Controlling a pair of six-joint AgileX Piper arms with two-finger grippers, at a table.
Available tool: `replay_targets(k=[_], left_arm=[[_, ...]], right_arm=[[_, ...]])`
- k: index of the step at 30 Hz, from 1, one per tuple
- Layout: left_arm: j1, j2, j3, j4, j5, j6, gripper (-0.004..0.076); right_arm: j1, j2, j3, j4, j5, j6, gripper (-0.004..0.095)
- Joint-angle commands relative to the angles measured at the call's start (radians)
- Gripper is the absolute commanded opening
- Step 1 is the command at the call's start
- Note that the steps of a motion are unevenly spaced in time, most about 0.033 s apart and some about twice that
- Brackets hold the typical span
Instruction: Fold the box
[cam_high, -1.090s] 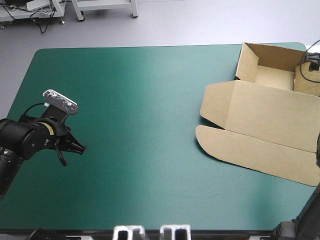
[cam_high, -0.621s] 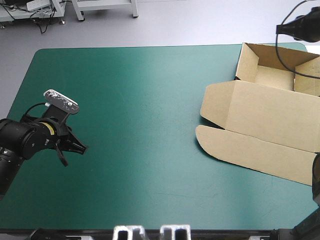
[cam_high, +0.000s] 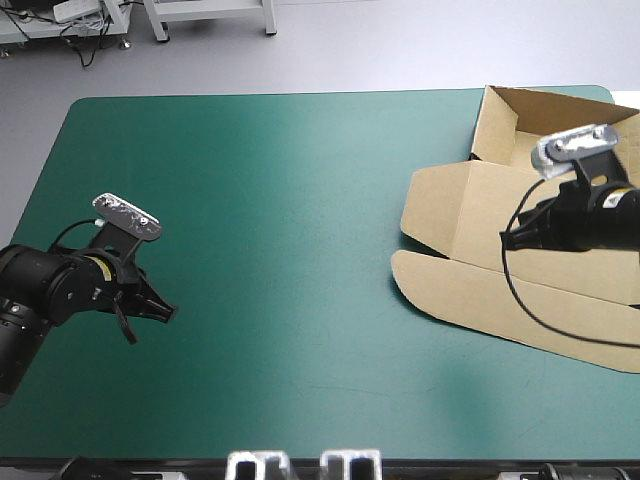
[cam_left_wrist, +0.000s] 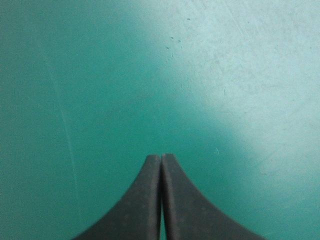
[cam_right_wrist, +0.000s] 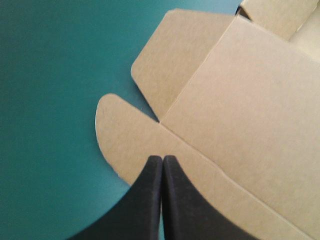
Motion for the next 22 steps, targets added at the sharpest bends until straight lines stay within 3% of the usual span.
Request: replay_targets(k=[1,13,22], left_arm=[[0.001,-0.016,0.015,0.0,-0.039,-0.006,-0.0009],[0.001,-0.101,0.114,-0.08,-0.05,-0.013,-0.0009],[0.001,-0.156,0.114,-0.091,-0.008,-0.073,-0.0009]], right_arm=[[0.003,-0.102,0.086,0.019,-0.014,-0.007,-0.0019],[0.003,-0.341,0.428,-0.015,-0.081,-0.005,-0.0018],[0.003,-0.415,0.506,-0.04,-0.091,-0.005,-0.0019]])
